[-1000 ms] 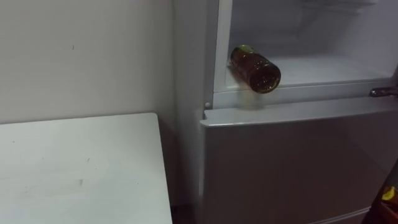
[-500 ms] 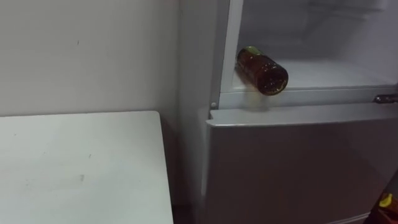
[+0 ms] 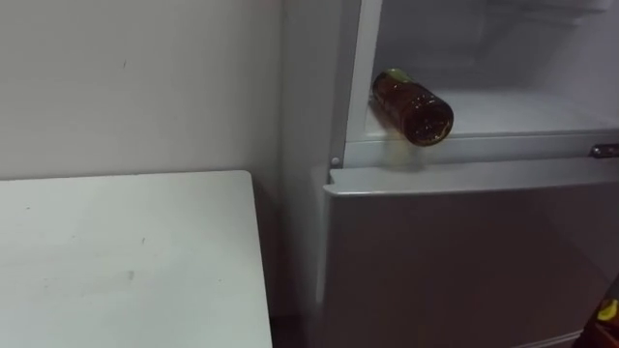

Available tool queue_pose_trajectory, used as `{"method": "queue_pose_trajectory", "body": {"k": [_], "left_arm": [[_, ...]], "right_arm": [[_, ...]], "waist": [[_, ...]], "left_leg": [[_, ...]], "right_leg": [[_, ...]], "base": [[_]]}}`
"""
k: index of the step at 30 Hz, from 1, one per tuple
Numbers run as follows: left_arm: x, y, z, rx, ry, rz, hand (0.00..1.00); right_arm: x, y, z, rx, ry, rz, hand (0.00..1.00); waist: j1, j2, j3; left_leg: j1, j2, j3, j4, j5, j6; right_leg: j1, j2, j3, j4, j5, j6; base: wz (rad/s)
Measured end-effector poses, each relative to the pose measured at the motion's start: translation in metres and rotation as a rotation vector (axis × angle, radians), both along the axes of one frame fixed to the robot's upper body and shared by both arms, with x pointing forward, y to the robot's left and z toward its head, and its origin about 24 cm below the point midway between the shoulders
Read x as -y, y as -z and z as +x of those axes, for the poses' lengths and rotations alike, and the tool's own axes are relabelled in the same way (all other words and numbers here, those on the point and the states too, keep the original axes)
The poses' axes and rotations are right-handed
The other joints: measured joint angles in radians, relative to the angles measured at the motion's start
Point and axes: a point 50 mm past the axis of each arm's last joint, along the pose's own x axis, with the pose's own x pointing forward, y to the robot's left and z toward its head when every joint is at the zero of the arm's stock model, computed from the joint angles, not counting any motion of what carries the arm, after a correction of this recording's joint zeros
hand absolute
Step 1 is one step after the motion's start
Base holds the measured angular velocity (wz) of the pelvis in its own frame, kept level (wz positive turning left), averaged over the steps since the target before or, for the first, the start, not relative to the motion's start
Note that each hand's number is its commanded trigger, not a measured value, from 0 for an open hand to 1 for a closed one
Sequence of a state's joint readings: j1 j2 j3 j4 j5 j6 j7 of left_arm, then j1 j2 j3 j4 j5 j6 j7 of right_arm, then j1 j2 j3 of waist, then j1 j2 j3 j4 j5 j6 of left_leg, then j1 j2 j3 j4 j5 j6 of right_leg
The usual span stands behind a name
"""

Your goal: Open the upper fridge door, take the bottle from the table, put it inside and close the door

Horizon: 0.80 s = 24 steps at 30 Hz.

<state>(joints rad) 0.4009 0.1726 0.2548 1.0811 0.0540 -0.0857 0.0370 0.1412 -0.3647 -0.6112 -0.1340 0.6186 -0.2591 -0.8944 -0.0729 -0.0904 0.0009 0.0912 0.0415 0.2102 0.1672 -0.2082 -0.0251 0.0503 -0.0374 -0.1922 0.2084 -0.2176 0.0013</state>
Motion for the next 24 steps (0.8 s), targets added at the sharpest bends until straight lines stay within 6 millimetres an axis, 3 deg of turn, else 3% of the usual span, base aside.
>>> {"method": "queue_pose_trajectory", "body": {"k": [18,24], "left_arm": [[-0.0019,-0.0003,0.0028,0.007,0.005,0.000,0.00],[-0.0010,0.0004,-0.0011,-0.013,0.005,-0.002,0.00]], "right_arm": [[-0.0008,-0.0018,0.0007,-0.019,-0.006,-0.037,0.00],[-0.0092,-0.0028,0.0078,-0.073,-0.040,-0.081,0.00]], "waist": [[0.000,0.000,0.0002],[0.006,0.000,0.0002]], "left_leg": [[0.000,-0.001,0.002,0.000,0.000,0.000],[0.006,-0.002,0.009,0.001,0.000,0.000]], "right_leg": [[-0.009,-0.004,-0.002,0.020,-0.009,-0.001],[-0.015,-0.006,0.004,0.038,-0.013,-0.002]], "base": [[0.00],[-0.04]]}}
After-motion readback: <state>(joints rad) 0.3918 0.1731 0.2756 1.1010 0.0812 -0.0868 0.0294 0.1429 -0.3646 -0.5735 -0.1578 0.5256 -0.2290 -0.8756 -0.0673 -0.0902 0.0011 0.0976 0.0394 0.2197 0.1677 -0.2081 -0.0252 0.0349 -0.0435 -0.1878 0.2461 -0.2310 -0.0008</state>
